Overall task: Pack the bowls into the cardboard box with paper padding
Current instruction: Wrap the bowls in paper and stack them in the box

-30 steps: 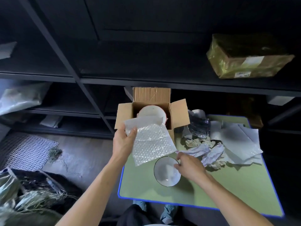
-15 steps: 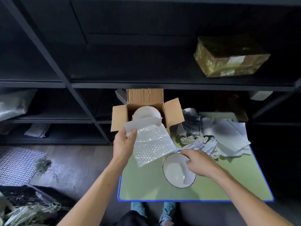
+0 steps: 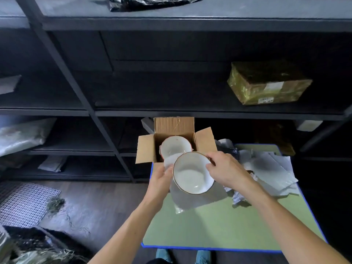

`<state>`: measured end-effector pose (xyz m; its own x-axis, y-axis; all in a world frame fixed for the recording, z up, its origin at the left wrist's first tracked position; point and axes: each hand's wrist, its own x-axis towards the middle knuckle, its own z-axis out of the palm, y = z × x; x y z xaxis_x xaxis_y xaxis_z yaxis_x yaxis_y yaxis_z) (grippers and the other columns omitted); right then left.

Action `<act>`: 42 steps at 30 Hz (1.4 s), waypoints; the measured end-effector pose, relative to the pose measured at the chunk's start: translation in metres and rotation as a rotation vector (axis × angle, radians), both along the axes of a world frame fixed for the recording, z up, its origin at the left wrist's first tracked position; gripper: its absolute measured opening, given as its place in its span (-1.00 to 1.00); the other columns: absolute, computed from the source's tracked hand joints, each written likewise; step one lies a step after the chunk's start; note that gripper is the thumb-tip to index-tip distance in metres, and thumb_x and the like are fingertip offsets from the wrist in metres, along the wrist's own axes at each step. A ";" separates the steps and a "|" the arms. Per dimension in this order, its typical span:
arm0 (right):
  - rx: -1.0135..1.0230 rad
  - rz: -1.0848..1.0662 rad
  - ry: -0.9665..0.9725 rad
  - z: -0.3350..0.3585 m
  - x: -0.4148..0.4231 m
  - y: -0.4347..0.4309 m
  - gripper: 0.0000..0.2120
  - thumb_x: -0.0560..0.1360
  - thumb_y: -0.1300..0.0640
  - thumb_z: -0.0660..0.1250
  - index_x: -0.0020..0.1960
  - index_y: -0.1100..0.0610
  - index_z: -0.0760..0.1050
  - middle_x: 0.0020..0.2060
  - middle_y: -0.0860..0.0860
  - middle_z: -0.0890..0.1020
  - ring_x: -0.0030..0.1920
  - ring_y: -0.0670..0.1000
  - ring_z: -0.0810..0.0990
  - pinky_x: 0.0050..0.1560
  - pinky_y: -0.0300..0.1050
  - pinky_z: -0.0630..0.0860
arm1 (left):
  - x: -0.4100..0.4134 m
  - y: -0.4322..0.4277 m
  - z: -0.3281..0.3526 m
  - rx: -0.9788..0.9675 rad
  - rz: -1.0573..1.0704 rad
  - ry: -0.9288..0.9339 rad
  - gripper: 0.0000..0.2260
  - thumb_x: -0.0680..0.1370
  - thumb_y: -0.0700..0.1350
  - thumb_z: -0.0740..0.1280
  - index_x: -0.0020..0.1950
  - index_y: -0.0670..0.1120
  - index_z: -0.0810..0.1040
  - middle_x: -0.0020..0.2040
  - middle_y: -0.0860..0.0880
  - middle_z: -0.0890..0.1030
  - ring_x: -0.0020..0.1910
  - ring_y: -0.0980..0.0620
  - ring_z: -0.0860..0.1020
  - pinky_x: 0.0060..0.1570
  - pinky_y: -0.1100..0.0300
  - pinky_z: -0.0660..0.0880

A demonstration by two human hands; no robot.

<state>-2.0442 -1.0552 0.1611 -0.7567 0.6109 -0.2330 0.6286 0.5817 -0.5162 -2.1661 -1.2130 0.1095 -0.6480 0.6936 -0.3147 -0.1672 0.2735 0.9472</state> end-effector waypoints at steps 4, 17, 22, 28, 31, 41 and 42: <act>-0.002 -0.009 0.029 -0.005 -0.005 -0.004 -0.74 0.51 0.17 0.18 0.09 -0.05 0.55 -0.06 0.04 0.64 0.01 0.15 0.54 -0.18 -0.11 0.33 | 0.003 -0.005 0.011 0.045 -0.052 -0.148 -0.66 0.67 0.23 0.05 0.16 0.29 0.62 0.13 0.09 0.68 0.14 0.09 0.63 0.13 0.04 0.57; -0.372 -0.119 0.170 -0.011 0.005 0.014 -0.56 0.53 -0.19 0.33 0.35 -0.08 0.41 0.15 -0.11 0.57 0.14 -0.09 0.55 0.07 -0.25 0.41 | -0.001 0.004 0.003 0.240 -0.009 -0.318 -0.63 0.58 -0.06 0.29 0.39 -0.04 0.47 0.26 -0.12 0.62 0.27 -0.14 0.57 0.32 -0.13 0.45; -0.670 -0.163 0.134 -0.010 0.006 0.025 -0.76 0.53 -0.22 0.33 -0.01 -0.05 0.56 0.03 -0.10 0.61 -0.03 -0.21 0.54 -0.11 -0.26 0.43 | 0.006 0.016 0.004 0.250 0.058 -0.315 -0.69 0.64 -0.07 0.24 0.38 -0.04 0.49 0.26 -0.08 0.62 0.27 -0.09 0.57 0.31 -0.09 0.46; -0.586 -0.085 0.192 -0.019 -0.014 0.046 -0.85 0.49 0.11 0.36 0.03 0.03 0.65 -0.14 0.02 0.71 -0.29 0.00 0.68 -0.09 0.11 0.67 | 0.007 0.027 0.002 0.150 0.074 -0.219 -0.71 0.68 0.05 0.19 0.34 0.03 0.53 0.23 -0.02 0.65 0.24 -0.03 0.59 0.29 -0.08 0.48; -0.463 -0.044 0.163 -0.021 -0.028 0.048 -0.82 0.48 0.19 0.28 -0.03 0.00 0.62 -0.23 -0.02 0.69 -0.26 0.04 0.69 -0.18 0.04 0.67 | -0.003 0.030 0.001 0.082 0.079 -0.169 -0.69 0.66 0.17 0.18 0.33 0.13 0.53 0.22 0.06 0.64 0.25 0.01 0.58 0.27 -0.06 0.50; -0.172 -0.070 0.116 -0.025 -0.098 0.055 -0.74 0.59 0.17 0.14 0.15 -0.05 0.52 -0.03 -0.03 0.62 -0.10 0.01 0.59 -0.11 0.02 0.64 | -0.091 0.059 0.011 -0.131 -0.050 0.132 -0.62 0.66 0.18 0.06 0.13 0.05 0.60 -0.06 -0.07 0.67 -0.11 -0.06 0.68 -0.08 -0.09 0.66; -0.149 -0.080 0.108 -0.026 -0.106 0.055 -0.73 0.59 0.17 0.14 0.19 -0.04 0.52 -0.01 -0.02 0.62 -0.06 0.02 0.57 -0.05 0.05 0.61 | -0.102 0.062 0.005 -0.180 -0.037 0.212 -0.60 0.61 0.20 0.08 -0.02 0.01 0.61 -0.17 -0.08 0.65 -0.17 -0.11 0.68 -0.13 -0.13 0.66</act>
<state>-2.1497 -1.0000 0.1347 -0.7328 0.6348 -0.2451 0.6057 0.4444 -0.6600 -2.2681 -1.1507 0.1145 -0.6876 0.6634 -0.2953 0.0426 0.4428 0.8956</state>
